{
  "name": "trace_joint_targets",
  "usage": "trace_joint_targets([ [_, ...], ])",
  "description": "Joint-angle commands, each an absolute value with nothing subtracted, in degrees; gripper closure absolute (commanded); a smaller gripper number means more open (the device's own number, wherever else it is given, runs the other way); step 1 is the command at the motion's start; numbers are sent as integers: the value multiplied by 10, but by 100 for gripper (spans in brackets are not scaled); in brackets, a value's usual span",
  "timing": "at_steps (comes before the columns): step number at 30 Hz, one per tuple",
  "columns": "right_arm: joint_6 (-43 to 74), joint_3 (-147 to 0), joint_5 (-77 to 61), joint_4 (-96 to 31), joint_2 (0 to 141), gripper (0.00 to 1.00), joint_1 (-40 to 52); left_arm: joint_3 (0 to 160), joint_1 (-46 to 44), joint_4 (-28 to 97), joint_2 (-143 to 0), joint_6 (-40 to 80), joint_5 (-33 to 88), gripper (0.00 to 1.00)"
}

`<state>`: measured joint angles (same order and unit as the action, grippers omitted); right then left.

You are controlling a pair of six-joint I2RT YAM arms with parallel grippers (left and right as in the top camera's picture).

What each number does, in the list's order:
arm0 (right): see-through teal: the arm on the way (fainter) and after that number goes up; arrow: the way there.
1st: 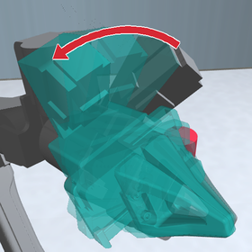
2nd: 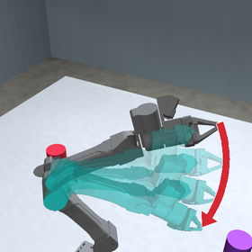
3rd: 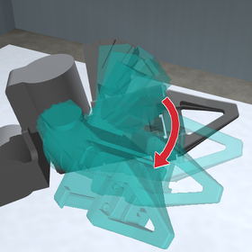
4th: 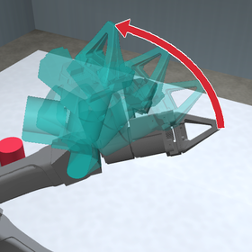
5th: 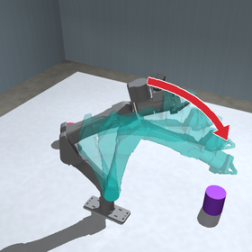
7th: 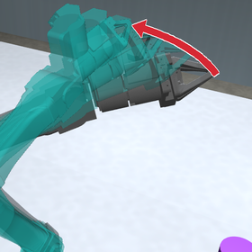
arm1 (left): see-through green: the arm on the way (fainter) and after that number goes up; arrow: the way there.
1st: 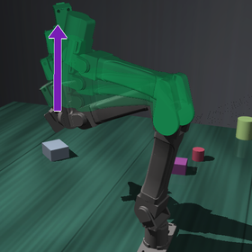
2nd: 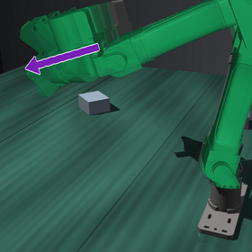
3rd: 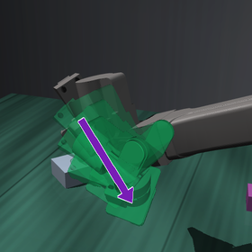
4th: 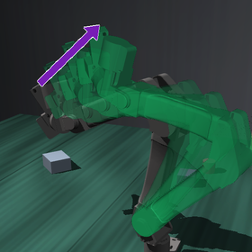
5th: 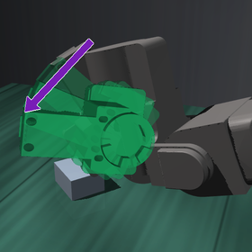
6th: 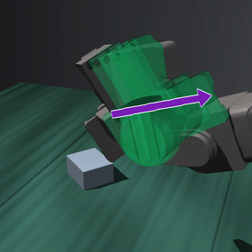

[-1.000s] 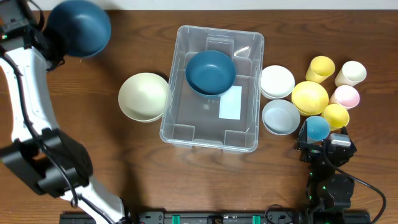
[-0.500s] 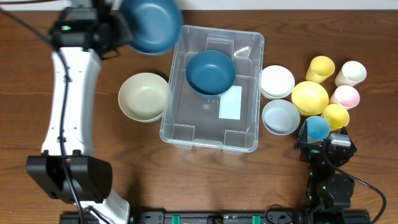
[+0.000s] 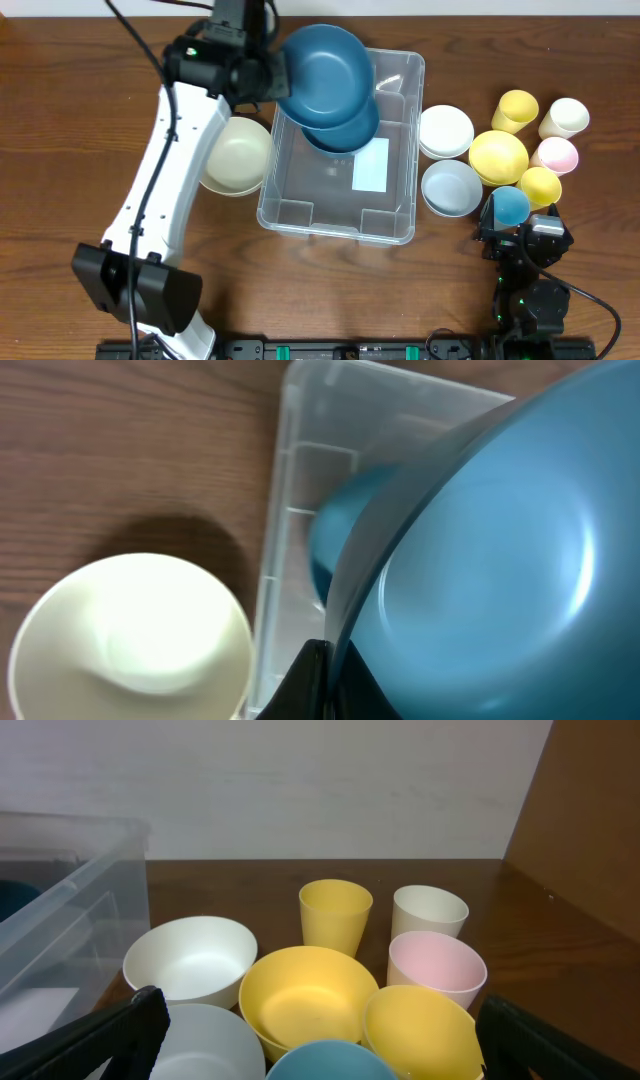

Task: Pack container
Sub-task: 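Lift the teal bowl with the left gripper and carry it over the container, then lower the teal bowl onto the first teal bowl and open the left gripper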

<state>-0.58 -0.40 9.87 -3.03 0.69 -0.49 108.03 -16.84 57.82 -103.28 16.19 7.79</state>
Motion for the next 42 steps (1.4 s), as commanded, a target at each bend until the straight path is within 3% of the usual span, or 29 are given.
trace_joint_targets([
  [1, 2, -3, 101, -32, 3, 1, 1, 1067, -179, 577, -1044, 150, 83, 94],
  [18, 2, -3, 101, -32, 3, 1, 1, 1066, -191, 534, -1134, 150, 83, 94],
  [19, 2, -3, 101, -32, 3, 1, 1, 1066, -191, 529, -1134, 150, 83, 85],
  [20, 2, -3, 101, -32, 3, 1, 1, 1066, -191, 525, -1134, 150, 83, 62],
  [21, 2, -3, 101, -32, 3, 1, 1, 1066, -191, 521, -1134, 150, 83, 51],
  [22, 2, -3, 101, -32, 3, 1, 1, 1066, -191, 517, -1134, 150, 83, 50],
  [34, 2, -3, 101, -32, 3, 1, 1, 1098, -179, 522, -1078, 151, 31, 50],
  [42, 2, -3, 101, -32, 3, 1, 1, 1098, -89, 638, -992, 188, -56, 50],
])
